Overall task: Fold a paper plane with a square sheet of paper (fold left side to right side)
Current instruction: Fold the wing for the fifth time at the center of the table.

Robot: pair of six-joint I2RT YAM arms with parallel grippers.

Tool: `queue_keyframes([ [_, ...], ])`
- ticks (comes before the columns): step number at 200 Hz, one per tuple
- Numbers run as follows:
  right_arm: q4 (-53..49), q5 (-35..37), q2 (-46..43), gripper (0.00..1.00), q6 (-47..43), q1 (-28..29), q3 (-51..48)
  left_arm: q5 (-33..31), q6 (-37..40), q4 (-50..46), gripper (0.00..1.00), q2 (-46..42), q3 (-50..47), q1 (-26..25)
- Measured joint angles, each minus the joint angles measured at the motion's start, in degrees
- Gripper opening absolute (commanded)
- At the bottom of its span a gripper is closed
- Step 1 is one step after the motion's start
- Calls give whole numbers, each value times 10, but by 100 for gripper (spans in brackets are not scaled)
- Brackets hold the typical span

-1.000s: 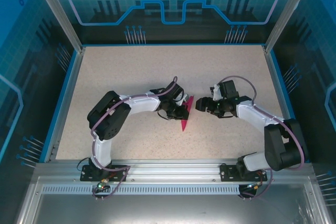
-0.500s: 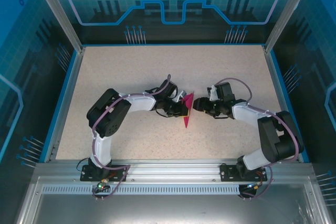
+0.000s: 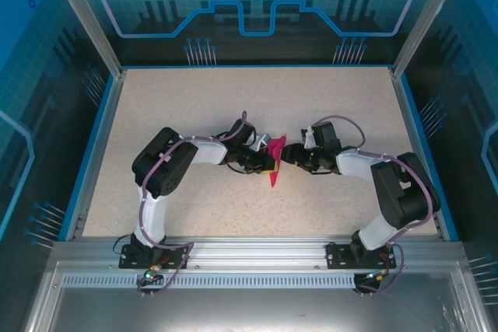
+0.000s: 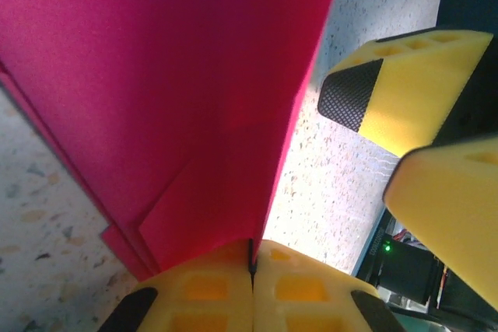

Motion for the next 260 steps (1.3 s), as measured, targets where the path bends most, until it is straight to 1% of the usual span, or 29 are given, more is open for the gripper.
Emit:
queue_keyframes([
  [19,6,1,10,53,6,5,9,6,-2,12,6,0,-2,6],
  [58,16,1,38,51,21,9,30,14,-2,21,6,0,-8,16],
  [71,17,1,49,49,23,11,37,16,-2,22,5,0,-8,16],
  [143,16,4,89,46,36,22,74,18,-2,32,6,0,-13,17],
  [193,-5,13,102,45,36,27,87,18,-1,32,15,0,-15,20],
  [212,-9,15,103,45,36,27,89,18,-2,32,17,0,-15,21],
  [231,-13,16,104,45,36,27,92,18,-2,30,22,0,-15,24],
  [260,-28,15,109,45,36,27,103,18,-1,26,27,-6,-18,30],
])
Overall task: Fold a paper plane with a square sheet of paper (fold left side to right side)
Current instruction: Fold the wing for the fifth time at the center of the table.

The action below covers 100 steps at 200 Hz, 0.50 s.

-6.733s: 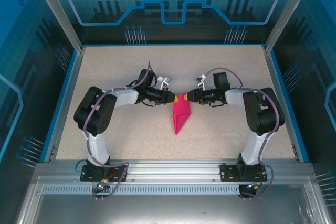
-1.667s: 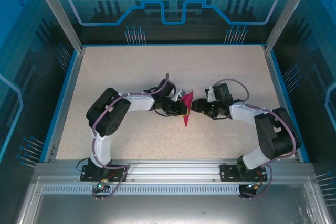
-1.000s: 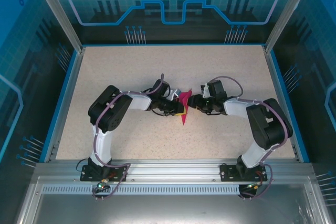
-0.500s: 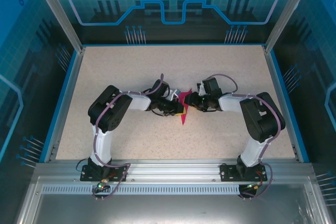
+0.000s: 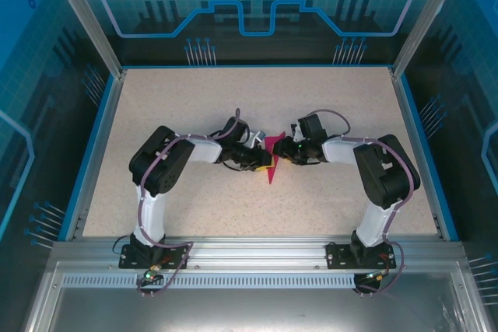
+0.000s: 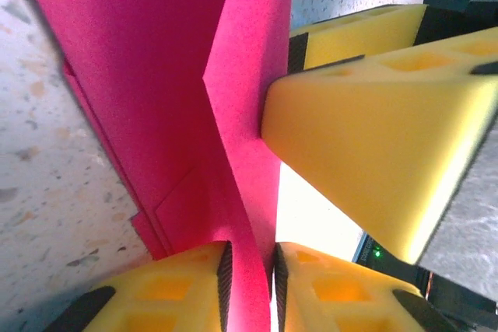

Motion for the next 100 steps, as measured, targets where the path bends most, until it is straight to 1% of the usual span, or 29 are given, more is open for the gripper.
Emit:
queue_keyframes([
  [15,-3,0,0,45,0,0,2,0,0,-3,33,-13,-10,6],
  [21,-4,0,0,45,0,0,3,0,1,-4,37,-20,-14,10],
  [28,-5,0,0,45,0,0,3,0,0,-7,39,-28,-19,15],
  [70,-5,0,1,45,0,0,3,0,-11,-9,41,-40,-23,52],
  [100,-5,0,1,45,0,0,3,1,-18,-7,40,-37,-20,55],
])
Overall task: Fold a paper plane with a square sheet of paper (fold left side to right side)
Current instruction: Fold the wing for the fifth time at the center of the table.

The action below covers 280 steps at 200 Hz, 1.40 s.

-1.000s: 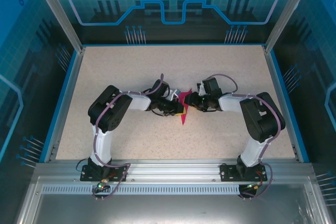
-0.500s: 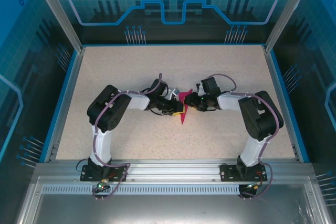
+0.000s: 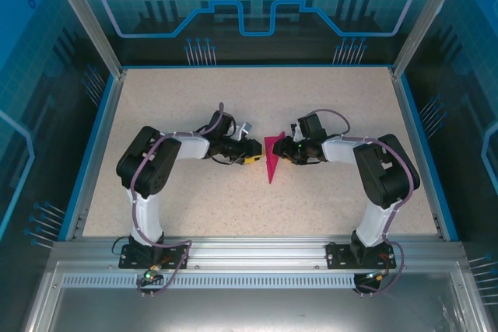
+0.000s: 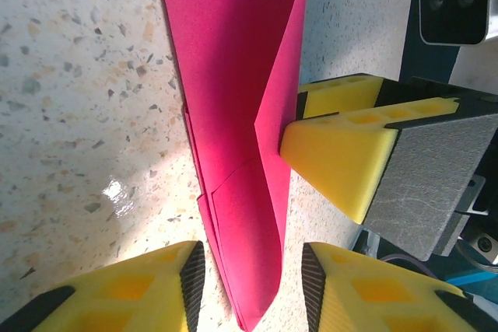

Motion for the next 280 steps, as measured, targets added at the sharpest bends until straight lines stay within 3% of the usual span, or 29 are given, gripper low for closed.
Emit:
queue_keyframes([
  [87,0,0,0,44,0,0,0,23,-27,17,28,50,37,-1],
  [196,0,-1,0,45,0,0,0,29,-33,27,25,84,68,-17],
  [243,0,-2,1,46,0,0,1,29,-43,27,6,87,73,-19],
  [280,2,-13,-2,56,-2,-2,1,27,-40,26,0,87,75,-18],
])
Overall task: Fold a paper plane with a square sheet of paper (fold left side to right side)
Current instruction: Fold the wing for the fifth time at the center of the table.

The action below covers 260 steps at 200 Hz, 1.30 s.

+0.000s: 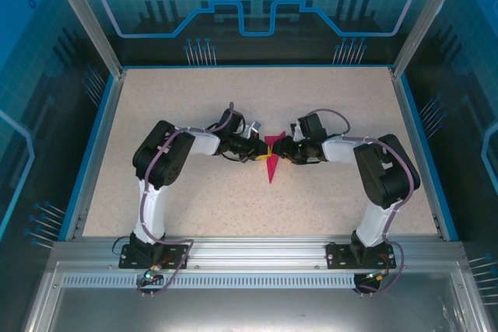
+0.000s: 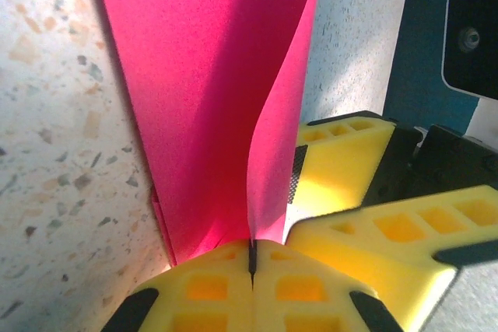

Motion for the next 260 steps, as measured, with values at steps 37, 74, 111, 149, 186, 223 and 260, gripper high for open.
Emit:
queue_keyframes([
  [37,0,-8,-16,73,0,-15,5,-1,4,-4,0,0,0,1],
  [74,3,-14,-18,93,6,-26,31,-6,9,-9,0,0,1,3],
  [111,4,-17,-16,99,20,-26,41,-9,17,-16,0,0,1,6],
  [149,3,-19,3,99,22,-26,68,-11,17,-17,0,0,1,7],
  [186,-7,-18,25,99,24,-25,89,-15,18,-17,0,0,1,8],
  [223,-18,-18,38,99,24,-21,99,-16,18,-17,0,0,1,8],
  [260,-21,-19,52,99,24,-18,110,-19,19,-18,0,0,1,8],
])
